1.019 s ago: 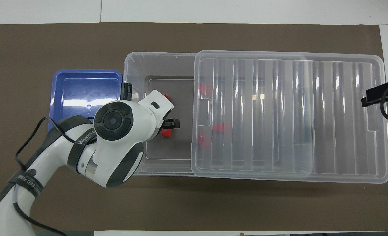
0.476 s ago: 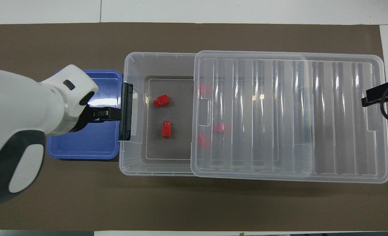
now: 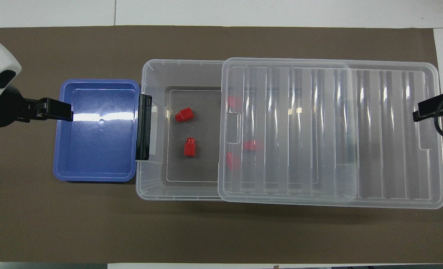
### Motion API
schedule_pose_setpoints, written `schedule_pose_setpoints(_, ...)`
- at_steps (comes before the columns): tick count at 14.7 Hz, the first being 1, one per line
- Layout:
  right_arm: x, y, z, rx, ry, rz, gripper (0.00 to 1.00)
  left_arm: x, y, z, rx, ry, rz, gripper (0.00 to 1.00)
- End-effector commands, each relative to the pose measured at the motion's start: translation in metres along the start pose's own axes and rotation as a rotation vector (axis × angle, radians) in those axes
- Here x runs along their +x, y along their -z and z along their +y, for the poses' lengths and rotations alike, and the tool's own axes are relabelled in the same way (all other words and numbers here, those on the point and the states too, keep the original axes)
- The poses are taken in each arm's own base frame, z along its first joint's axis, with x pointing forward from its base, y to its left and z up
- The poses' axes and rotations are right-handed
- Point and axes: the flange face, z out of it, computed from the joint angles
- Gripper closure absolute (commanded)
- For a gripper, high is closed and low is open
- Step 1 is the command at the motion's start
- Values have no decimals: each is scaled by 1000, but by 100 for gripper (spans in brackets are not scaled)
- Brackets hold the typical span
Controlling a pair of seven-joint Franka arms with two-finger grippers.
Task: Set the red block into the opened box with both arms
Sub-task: 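Withdraw the left gripper back past the blue tray, then push the clear lid back toward the blue tray with the right gripper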
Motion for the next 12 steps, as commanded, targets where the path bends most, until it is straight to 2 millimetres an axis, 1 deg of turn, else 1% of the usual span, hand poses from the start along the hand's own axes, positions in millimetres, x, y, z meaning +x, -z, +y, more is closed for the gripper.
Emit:
schedule_pose_setpoints(1, -3, 1, 0, -11, -13, 6, 0, 7, 4, -18, -20, -26, -26, 0)
schedule_pose_setpoints(3, -3, 1, -4, -11, 4, 6, 0, 7, 4, -24, -34, -14, -27, 0)
schedule_pose_setpoints(5, -1, 0, 10, -11, -2, 29, 0, 5, 4, -31, -33, -4, -34, 0)
schedule_pose_setpoints(6, 4, -7, 20, -17, -1, 69, 11, 4, 5, -32, -33, -11, -29, 0)
schedule_pose_setpoints(7, 0, -12, 40, -19, -7, 89, 30, 4, 5, -35, -33, -8, -29, 0)
schedule_pose_setpoints(8, -4, -25, 58, -15, 3, 77, 55, 5, 4, -36, -35, -4, -27, 0)
schedule_pose_setpoints(9, -6, -37, 80, -15, 24, 90, 70, 5, 4, -36, -33, -3, -27, 0)
schedule_pose_setpoints(10, -8, -50, 97, -18, 74, 98, 89, 4, 4, -36, -33, -3, -30, 0)
schedule_pose_setpoints(11, -8, -56, 110, -22, 121, 102, 100, 3, 4, -35, -33, -4, -36, 0)
schedule_pose_setpoints(12, -7, -64, 116, -25, 120, 102, 100, 2, 1, -34, -32, -7, -43, 0)
